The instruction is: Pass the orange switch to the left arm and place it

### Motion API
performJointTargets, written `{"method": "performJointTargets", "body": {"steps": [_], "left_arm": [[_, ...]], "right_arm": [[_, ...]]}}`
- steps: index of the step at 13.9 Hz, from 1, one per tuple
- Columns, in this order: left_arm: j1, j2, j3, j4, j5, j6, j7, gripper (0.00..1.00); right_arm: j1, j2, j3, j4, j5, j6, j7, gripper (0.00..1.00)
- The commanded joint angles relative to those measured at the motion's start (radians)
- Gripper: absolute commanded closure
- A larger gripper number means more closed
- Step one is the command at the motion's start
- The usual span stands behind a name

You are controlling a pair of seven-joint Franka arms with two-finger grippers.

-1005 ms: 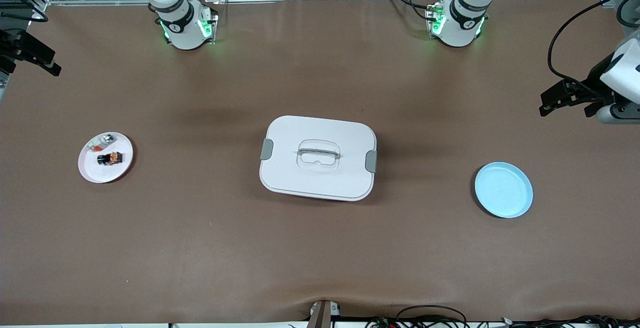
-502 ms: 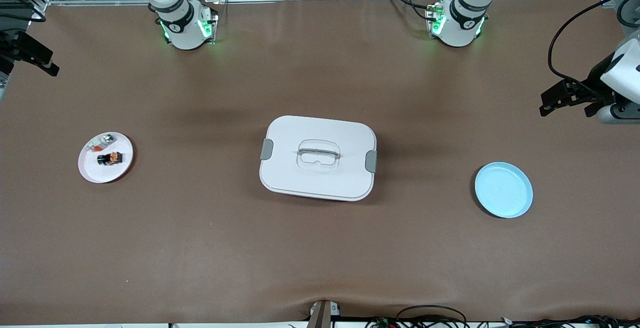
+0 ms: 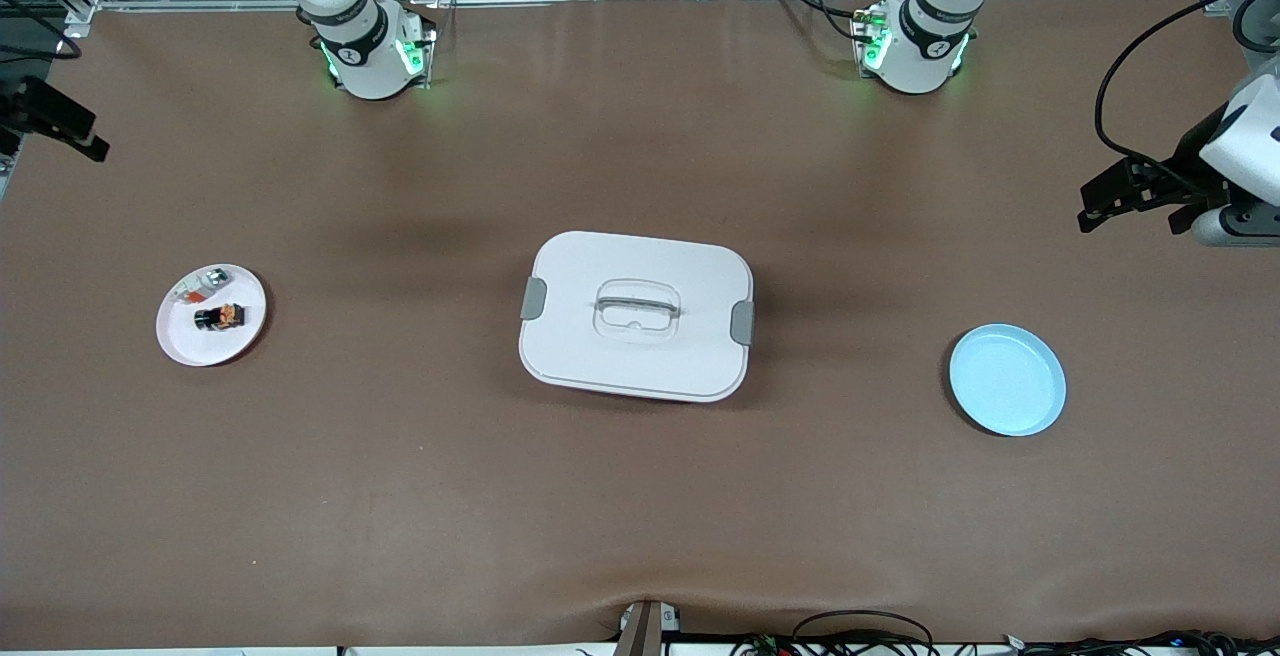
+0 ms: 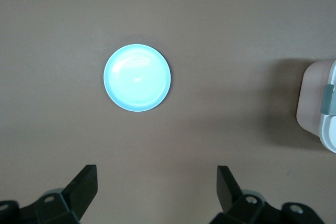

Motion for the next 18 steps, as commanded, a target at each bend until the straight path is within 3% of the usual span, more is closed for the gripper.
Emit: {"method": "performJointTargets", "body": {"steps": [1,6,11,18], "left_arm": [[0.002,0.007,0.0,0.021,-0.018,-0.019,0.022,0.0],[0.002,0.007,0.0,0.021,-0.018,-0.021,0.02,0.0],[-0.001,0.007,0.0,0.026,-0.016,-0.019,0.023,0.0],[-0.001,0.007,0.0,0.037,-0.018,-0.019,0.025,0.0]], "right_arm": [[-0.019,0.102,0.009,0.023,-0.005,0.008,-0.013,0.0],[-0.031,0.225,0.008,0.065,-0.011,0.011,-0.036,0.0],[-0.034,0.278,0.006,0.062,-0.017,0.016,-0.034,0.0],[-0.128,0.264,0.006,-0.174,-0.035,0.26,-0.275,0.0]]}}
